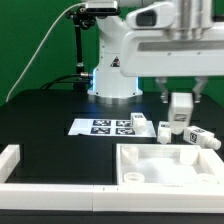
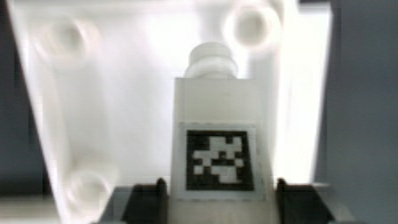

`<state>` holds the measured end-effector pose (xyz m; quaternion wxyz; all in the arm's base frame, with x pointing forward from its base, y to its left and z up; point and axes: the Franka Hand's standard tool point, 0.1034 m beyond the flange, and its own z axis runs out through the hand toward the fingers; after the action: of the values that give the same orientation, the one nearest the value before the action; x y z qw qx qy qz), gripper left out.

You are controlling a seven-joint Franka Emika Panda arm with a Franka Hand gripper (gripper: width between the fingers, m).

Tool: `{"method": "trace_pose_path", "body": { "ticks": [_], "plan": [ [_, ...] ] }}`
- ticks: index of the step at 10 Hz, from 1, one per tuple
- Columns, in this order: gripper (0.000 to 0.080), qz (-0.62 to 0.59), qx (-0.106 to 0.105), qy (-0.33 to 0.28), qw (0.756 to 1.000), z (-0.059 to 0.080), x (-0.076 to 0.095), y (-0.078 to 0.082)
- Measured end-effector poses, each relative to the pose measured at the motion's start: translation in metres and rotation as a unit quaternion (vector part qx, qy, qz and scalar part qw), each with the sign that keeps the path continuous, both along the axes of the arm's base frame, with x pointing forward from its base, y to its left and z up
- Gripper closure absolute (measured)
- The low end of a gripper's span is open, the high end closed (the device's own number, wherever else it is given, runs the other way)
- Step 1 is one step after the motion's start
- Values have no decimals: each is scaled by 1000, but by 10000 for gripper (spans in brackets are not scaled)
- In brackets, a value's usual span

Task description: Assemble one leg

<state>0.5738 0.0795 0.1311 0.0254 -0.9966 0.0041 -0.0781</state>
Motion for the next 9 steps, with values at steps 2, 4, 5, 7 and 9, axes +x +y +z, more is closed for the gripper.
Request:
{"method": "trace_pose_path", "body": {
  "ticks": [2,4,5,7,9],
  "plan": [
    [513,-4,4,-53,999,-4,-1,1],
    [512,6,6,-133,991,0,4,2],
    [512,15,7,-170,985,7,15,6],
    [512,36,3,-248,968,6,37,19],
    [512,38,-1,-238,971,-4,36,17]
  ]
}}
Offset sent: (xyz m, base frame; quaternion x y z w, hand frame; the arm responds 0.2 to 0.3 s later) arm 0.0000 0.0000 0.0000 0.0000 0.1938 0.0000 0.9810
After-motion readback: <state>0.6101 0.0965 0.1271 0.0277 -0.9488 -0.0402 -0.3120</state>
